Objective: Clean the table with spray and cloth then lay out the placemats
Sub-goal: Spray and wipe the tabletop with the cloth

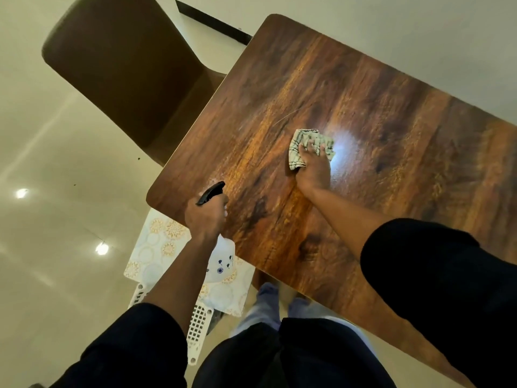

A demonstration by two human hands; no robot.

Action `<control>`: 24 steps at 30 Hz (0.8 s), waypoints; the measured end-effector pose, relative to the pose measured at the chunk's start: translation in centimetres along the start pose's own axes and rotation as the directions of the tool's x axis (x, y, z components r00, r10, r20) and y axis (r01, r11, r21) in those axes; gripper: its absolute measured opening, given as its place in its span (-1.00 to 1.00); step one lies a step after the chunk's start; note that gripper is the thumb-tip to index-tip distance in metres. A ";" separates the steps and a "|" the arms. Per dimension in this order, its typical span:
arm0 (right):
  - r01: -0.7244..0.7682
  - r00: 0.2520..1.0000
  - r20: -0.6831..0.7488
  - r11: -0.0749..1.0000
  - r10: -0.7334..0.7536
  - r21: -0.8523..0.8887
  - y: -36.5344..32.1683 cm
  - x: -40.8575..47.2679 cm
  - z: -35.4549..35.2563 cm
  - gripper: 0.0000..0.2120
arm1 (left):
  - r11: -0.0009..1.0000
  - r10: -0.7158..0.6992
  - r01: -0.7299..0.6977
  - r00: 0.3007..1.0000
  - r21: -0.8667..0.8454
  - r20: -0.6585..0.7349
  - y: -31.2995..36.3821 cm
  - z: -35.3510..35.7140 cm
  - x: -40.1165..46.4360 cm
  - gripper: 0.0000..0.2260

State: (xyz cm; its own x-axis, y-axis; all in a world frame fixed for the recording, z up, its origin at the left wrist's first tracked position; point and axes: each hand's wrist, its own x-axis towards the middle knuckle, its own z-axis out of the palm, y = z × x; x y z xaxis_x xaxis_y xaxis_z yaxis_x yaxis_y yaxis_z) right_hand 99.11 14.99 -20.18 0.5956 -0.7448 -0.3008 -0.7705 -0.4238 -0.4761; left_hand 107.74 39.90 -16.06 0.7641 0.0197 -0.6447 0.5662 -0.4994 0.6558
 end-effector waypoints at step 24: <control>0.628 0.770 0.273 0.761 -0.577 -0.162 -6.5 -5.9 6.5 -0.17 | 0.995 -0.062 0.055 0.995 -0.080 -0.084 -3.5 -6.2 -1.2 -0.86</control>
State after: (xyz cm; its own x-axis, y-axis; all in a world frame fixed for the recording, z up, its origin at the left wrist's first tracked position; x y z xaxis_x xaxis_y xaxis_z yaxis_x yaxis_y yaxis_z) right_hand 102.08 25.46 -20.65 0.9650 -0.1883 -0.1825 -0.2494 -0.8739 -0.4172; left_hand 106.73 47.01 -15.17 0.7509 0.1228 -0.6489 0.6302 -0.4270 0.6484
